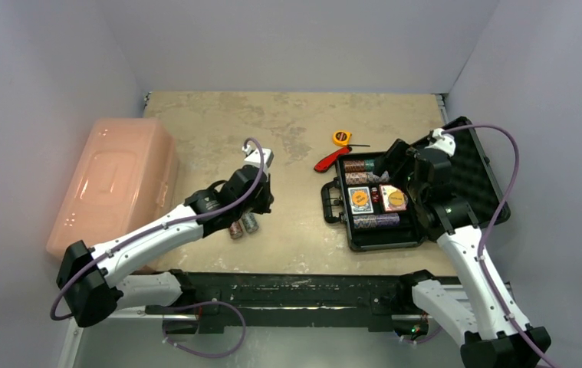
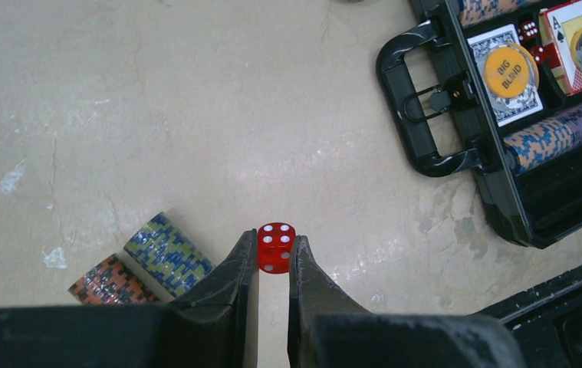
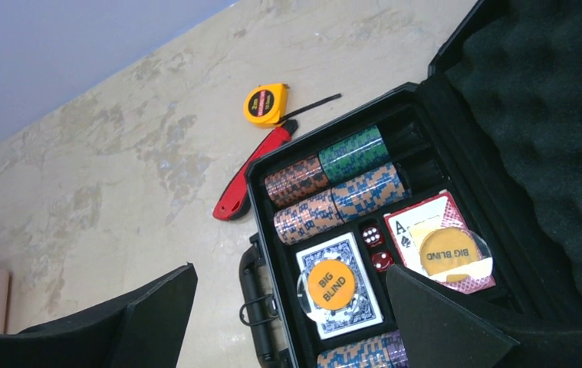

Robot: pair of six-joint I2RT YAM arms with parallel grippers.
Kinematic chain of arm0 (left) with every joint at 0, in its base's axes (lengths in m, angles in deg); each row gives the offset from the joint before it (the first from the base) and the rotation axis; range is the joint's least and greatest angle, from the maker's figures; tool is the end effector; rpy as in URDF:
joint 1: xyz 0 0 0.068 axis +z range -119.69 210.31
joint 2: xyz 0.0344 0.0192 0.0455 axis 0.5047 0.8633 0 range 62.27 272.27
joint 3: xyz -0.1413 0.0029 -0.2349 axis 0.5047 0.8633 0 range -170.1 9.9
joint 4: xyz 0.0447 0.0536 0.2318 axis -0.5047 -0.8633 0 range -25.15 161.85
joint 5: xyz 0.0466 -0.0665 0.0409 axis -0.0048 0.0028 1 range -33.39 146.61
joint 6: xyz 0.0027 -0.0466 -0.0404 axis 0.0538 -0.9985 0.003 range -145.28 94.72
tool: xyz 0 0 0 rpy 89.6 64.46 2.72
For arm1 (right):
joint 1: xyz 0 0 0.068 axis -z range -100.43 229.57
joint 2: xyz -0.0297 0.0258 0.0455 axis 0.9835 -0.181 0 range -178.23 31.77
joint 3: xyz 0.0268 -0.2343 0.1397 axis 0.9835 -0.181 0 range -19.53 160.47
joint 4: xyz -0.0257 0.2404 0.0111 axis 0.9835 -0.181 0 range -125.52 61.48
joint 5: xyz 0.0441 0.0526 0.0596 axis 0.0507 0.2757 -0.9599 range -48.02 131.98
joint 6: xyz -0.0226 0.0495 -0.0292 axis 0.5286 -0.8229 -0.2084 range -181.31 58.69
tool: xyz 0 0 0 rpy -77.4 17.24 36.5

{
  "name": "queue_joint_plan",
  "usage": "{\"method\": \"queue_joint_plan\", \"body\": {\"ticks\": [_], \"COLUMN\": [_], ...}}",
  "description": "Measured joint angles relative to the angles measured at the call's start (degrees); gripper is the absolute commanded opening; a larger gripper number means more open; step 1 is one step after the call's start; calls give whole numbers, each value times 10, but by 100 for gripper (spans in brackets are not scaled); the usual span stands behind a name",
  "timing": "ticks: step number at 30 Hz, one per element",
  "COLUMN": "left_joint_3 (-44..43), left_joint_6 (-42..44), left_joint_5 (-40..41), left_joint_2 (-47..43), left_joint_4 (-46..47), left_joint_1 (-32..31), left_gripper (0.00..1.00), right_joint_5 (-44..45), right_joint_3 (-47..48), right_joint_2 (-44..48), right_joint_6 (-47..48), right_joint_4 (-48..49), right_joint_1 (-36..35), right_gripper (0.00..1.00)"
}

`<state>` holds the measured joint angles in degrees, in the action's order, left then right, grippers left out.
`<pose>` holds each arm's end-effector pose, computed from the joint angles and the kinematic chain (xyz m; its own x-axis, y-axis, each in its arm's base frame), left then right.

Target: Pack up texas hold em set

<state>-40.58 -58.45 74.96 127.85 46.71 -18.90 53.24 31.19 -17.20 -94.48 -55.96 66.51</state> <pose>0.1631 -0.1664 0.2782 -0.6605 -0.0295 -0.7502 0.2391 0.9389 -0.2474 0.1734 0.0310 0.3285 -0.3811 0.4625 -0.8006 0.1890 0.8866 0.4222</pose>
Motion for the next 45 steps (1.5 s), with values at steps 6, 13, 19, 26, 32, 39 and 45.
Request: {"method": "queue_joint_plan", "body": {"ticks": [6,13,19,26,32,39,45], "left_joint_3": [-79,-133,-219,-315,-392,-486,-552], "left_joint_6": [28,39,43,45,49,49,49], "left_joint_5": [-52,-122,-170,-216,-242,-259,-267], "left_joint_2": [76,154,242,324,379,453,510], "left_joint_4": [25,74,93,96,94,79,59], "left_joint_1": [0,-4,-13,-20,-24,-36,-45], "left_gripper": [0,0,0,0,0,0,0], "right_joint_5": [49,95,155,183,181,170,183], "right_joint_3": [30,77,117,128,154,172,172], "right_joint_2": [20,56,77,116,122,123,137], "right_joint_6": [-34,-72,-125,-143,-140,-109,-90], "right_joint_4": [-23,-31,-59,-66,-66,-64,-64], "right_joint_1": [0,0,0,0,0,0,-10], "right_gripper": [99,99,99,99,99,99,99]}}
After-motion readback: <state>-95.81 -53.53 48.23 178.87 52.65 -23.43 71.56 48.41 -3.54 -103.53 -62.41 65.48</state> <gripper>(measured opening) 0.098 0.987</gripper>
